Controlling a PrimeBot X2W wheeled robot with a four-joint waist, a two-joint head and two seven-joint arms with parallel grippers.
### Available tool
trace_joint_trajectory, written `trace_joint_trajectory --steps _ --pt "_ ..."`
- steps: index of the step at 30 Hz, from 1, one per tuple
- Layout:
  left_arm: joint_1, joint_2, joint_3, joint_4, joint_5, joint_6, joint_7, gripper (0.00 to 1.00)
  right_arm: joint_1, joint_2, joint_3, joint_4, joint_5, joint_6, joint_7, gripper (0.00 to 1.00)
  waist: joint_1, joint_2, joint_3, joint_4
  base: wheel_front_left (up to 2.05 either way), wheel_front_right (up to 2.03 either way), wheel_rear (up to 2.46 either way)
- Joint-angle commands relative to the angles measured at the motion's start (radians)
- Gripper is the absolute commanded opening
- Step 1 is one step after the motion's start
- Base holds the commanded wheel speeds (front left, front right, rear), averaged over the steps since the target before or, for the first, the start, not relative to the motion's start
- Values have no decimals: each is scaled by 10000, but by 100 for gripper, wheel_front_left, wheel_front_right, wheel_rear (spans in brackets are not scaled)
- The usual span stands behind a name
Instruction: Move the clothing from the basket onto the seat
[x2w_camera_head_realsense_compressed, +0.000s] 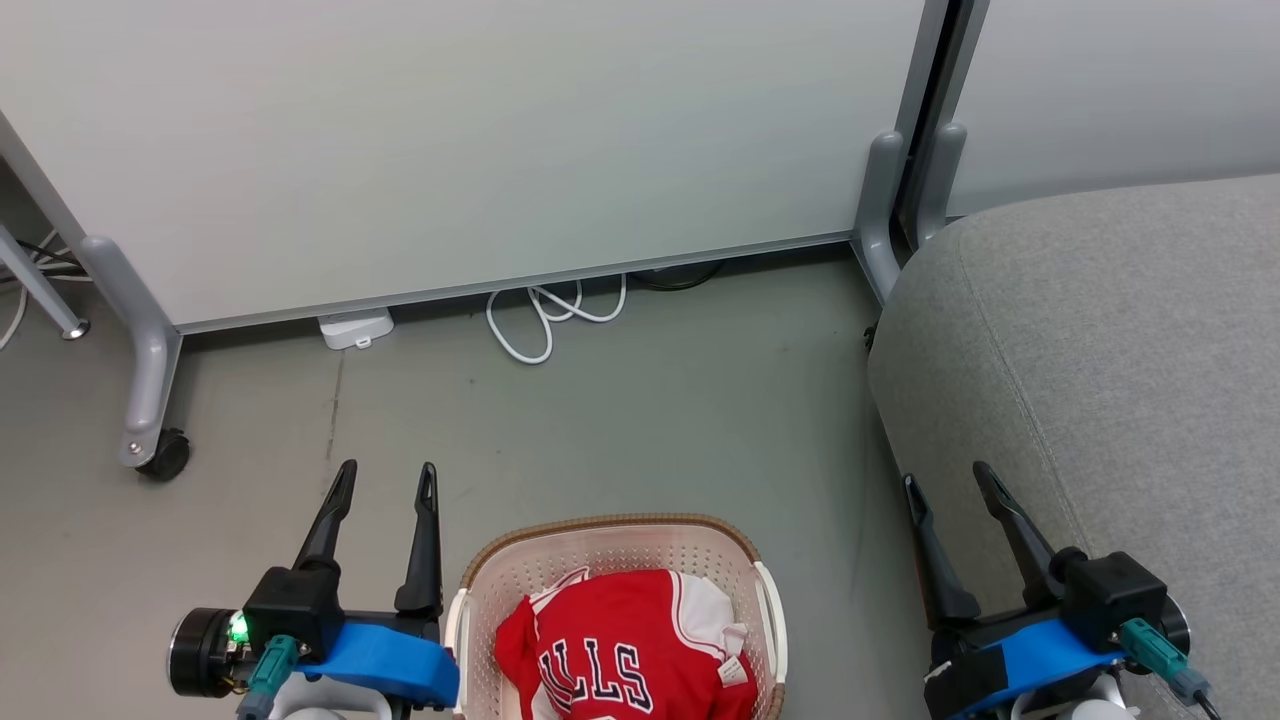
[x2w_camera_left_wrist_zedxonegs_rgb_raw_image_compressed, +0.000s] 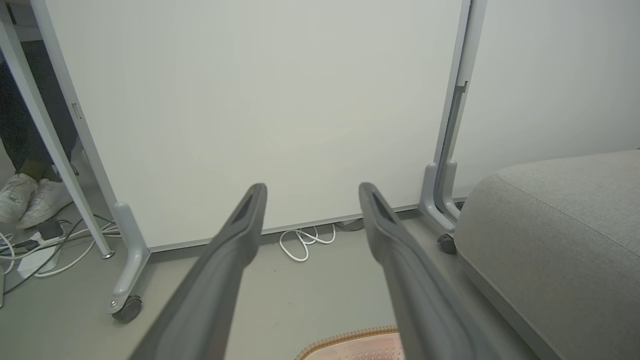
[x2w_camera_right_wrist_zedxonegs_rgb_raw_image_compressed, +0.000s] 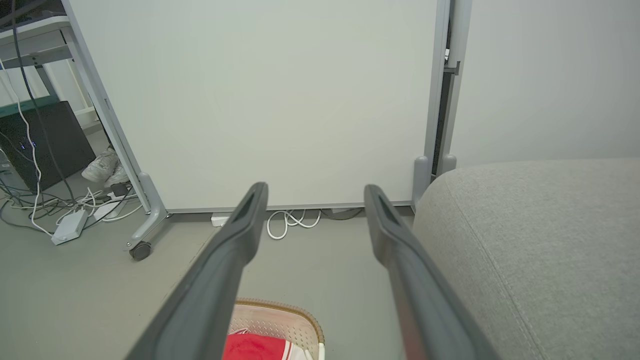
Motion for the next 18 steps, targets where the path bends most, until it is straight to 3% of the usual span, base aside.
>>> trace_joint_trajectory --steps 1,11,18 --pt "-126 -9 41 5 7 -29 -49 100 -99 -47 1 -10 24 4 -56 100 0 0 13 -8 0 0 0" --pt "-949 -16 -219 939 -408 -218 -39 100 -447 -44 57 -120 -44 4 -54 100 0 0 636 -238 0 0 0" --pt "-2445 419 -1024 2478 -68 -305 -41 100 -1062 -40 157 -317 -96 4 -48 100 0 0 1806 -714 0 0 0"
